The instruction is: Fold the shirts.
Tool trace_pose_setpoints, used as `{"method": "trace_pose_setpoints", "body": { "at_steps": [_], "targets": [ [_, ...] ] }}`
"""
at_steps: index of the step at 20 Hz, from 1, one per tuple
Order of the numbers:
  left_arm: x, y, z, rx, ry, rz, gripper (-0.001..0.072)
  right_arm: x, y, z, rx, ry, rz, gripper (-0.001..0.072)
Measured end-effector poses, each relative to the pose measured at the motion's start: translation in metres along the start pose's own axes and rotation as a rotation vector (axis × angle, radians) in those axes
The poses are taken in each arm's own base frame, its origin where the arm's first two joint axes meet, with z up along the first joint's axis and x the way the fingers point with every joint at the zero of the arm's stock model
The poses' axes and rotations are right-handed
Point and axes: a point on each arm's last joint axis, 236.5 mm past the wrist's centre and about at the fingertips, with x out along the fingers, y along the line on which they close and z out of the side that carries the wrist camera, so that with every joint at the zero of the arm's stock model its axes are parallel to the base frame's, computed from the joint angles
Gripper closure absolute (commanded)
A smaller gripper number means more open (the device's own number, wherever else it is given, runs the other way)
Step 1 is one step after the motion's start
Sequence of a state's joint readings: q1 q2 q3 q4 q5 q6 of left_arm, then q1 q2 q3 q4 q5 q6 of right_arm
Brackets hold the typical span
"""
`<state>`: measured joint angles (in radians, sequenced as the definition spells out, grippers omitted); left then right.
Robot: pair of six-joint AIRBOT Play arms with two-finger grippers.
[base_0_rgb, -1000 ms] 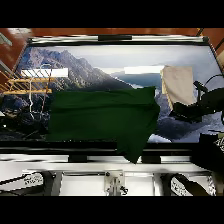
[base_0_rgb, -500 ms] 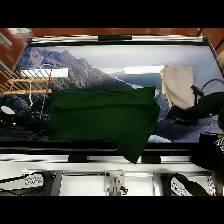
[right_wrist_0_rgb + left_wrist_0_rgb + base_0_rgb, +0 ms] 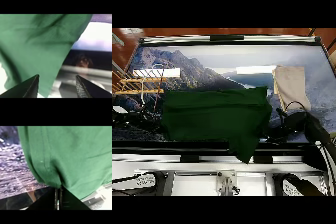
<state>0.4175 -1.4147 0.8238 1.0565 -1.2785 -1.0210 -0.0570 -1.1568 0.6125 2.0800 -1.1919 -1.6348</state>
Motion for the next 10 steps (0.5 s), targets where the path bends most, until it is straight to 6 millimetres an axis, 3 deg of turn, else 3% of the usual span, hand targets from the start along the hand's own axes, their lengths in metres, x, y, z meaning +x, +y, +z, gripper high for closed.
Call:
{"method": "trace_pose_setpoints", "body": {
  "at_steps": [5, 7, 9, 10],
  "targets": [
    [0.0, -0.002, 0.0, 0.01, -0.001, -0.008, 0.0672, 0.022, 0.009, 0.002, 0.073, 0.019, 0.05, 0.0172],
    [0.0, -0.002, 0.0, 0.012, -0.002, -0.01, 0.0672, 0.029, 0.015, 0.004, 0.084, 0.02, 0.064, 0.0344],
    [0.0, -0.002, 0.0, 0.013, -0.002, -0.01, 0.0672, 0.039, 0.02, 0.007, 0.072, 0.011, 0.06, 0.0649],
    [0.0, -0.003, 0.001, 0.014, -0.002, -0.01, 0.0672, 0.041, 0.022, 0.007, 0.067, 0.009, 0.058, 0.0645]
  ]
}}
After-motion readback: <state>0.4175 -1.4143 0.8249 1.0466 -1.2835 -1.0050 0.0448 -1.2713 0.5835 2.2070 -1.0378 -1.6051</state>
